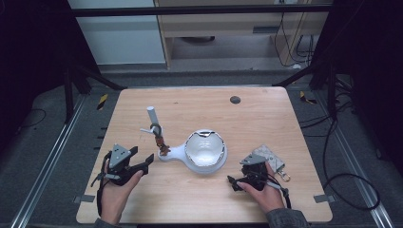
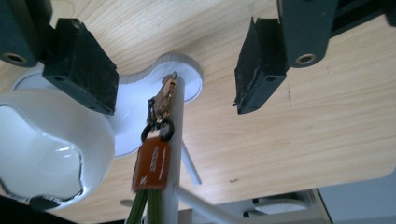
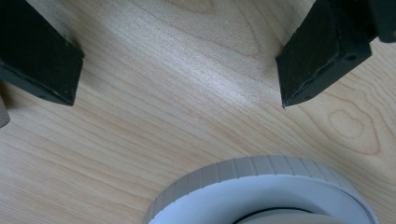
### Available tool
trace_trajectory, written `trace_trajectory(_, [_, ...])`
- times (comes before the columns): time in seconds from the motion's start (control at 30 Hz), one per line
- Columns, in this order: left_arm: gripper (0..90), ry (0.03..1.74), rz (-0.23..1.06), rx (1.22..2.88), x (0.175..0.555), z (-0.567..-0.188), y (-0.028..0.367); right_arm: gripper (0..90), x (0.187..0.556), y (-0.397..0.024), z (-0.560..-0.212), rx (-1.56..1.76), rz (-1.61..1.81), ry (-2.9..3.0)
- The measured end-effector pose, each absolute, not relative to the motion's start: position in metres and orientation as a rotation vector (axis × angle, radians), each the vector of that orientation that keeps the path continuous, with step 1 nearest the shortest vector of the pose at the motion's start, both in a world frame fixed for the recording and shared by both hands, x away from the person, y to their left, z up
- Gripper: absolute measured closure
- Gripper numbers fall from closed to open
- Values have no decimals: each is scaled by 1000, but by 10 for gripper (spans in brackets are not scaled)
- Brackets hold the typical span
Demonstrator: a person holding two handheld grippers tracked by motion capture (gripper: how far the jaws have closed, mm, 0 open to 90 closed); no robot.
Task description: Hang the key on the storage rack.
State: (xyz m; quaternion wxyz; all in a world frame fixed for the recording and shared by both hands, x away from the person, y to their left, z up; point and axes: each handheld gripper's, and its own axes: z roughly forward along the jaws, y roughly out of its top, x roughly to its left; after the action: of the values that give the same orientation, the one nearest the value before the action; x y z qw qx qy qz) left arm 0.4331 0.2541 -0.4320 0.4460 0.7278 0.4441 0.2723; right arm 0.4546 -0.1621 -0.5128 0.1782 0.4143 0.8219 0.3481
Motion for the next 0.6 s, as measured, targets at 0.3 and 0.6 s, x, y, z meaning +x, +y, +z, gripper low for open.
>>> trace_trajectory(0.3, [127, 1171, 619, 1934, 448, -463, 259, 2, 455, -162, -513, 1172, 984, 2325])
trace_trajectory(0.6, [81, 1241, 576, 1999, 459, -482, 266, 2, 454, -162, -513, 1179, 983, 2320])
